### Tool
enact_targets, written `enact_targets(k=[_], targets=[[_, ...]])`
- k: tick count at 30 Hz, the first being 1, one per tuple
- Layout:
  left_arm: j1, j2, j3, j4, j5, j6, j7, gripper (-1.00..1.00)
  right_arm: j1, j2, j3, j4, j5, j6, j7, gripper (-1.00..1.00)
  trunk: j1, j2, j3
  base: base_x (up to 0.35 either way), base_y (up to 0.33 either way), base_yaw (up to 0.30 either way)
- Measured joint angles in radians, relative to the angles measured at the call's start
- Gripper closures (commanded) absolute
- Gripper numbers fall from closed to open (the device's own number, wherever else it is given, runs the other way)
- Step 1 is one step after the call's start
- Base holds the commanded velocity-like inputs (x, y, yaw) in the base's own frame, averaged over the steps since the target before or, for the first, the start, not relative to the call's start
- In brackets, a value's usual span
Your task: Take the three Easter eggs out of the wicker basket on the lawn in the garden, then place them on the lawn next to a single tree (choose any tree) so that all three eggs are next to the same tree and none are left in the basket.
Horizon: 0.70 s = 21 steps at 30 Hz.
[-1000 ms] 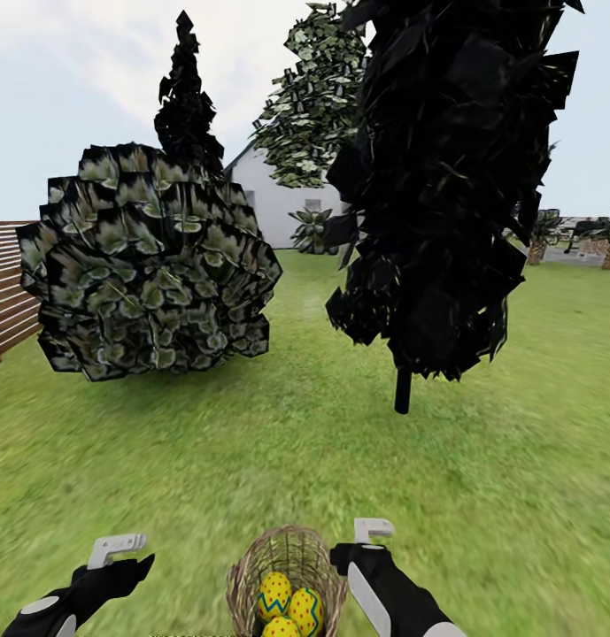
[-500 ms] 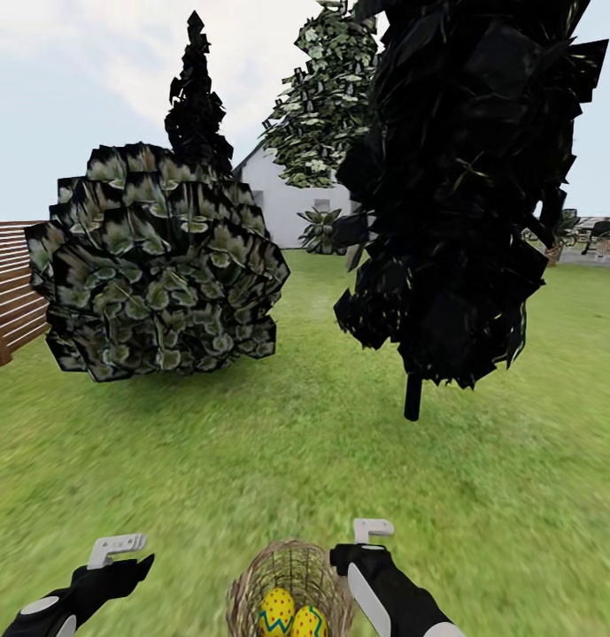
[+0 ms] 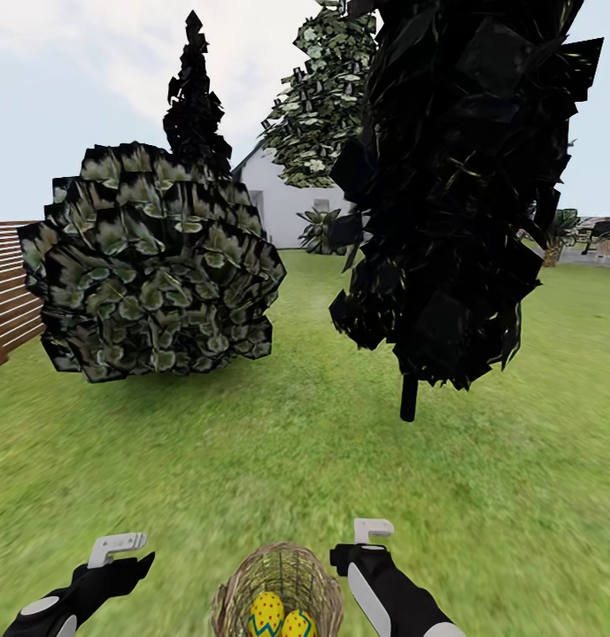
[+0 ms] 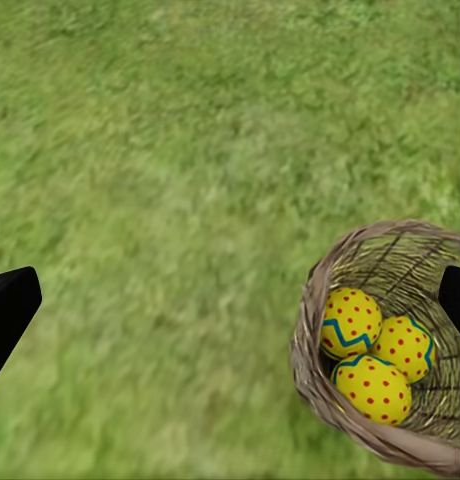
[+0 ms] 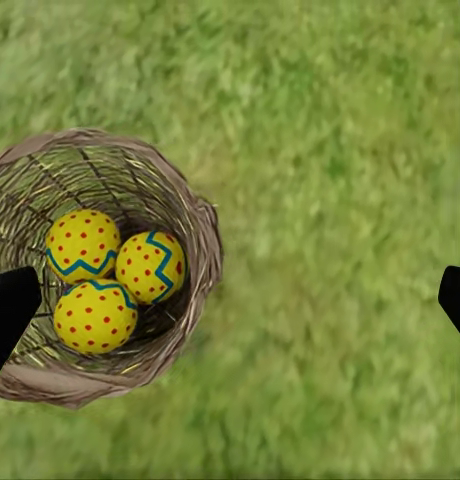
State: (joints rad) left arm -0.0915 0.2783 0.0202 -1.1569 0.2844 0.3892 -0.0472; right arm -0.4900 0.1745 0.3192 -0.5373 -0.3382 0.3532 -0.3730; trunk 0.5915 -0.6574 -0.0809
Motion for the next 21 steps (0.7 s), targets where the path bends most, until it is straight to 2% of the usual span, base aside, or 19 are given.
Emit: enact_targets(k=[12, 21], targets=[[0.000, -0.001, 0.001, -0.002, 0.001, -0.003, 0.000, -1.00, 0.000, 0.000, 0.001, 0.000, 0.000, 0.000, 0.003, -1.00, 0.000, 0.000, 0.000, 0.000, -0.015, 0.000], [0.000, -0.001, 0.001, -0.004, 0.002, -0.003, 0.000, -1.00, 0.000, 0.000, 0.001, 0.017, 0.002, 0.002, 0.034, -1.00, 0.000, 0.000, 0.000, 0.000, 0.000, 0.000]])
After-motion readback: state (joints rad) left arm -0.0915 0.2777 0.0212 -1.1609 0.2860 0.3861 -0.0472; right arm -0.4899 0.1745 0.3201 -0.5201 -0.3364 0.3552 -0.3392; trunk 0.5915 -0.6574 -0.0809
